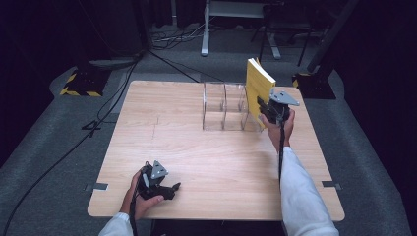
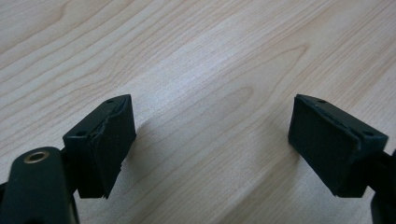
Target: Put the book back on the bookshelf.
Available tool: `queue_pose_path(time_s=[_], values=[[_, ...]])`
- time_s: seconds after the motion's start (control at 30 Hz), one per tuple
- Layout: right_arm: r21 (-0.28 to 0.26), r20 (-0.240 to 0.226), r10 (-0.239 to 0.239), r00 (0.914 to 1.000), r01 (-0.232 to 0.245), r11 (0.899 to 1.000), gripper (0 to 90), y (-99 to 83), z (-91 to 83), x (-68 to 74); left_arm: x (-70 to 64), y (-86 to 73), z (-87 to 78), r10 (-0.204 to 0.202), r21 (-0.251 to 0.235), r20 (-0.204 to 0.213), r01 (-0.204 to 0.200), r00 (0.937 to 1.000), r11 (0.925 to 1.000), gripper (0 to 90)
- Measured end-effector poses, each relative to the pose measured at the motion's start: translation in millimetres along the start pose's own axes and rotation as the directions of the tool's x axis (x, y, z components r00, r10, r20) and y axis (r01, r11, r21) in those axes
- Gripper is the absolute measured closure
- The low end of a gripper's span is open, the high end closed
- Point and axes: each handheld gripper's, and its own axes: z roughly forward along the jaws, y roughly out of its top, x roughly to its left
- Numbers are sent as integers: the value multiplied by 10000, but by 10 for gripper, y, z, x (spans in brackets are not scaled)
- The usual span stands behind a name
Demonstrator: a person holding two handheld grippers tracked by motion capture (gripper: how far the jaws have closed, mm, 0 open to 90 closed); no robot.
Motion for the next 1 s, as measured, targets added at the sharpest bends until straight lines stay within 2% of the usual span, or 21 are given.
queue_pose_path(time_s=[0.27,0.47,0.73,1.0], values=[[144,170,121,9998,-124,9998,758,-100,111,23,-1,-3,-3,7,-3,6,-7,10000,10000,157],[92,256,11,9997,-13,10000,757,-124,148,59,-1,-3,-3,12,-2,8,-12,10000,10000,156],[219,261,-220,9994,214,9995,754,-129,144,76,-2,-2,-6,92,17,90,-92,9999,10000,158],[359,156,-195,9997,189,9992,734,-160,98,100,-1,-2,-6,92,36,95,-93,9999,10000,158]])
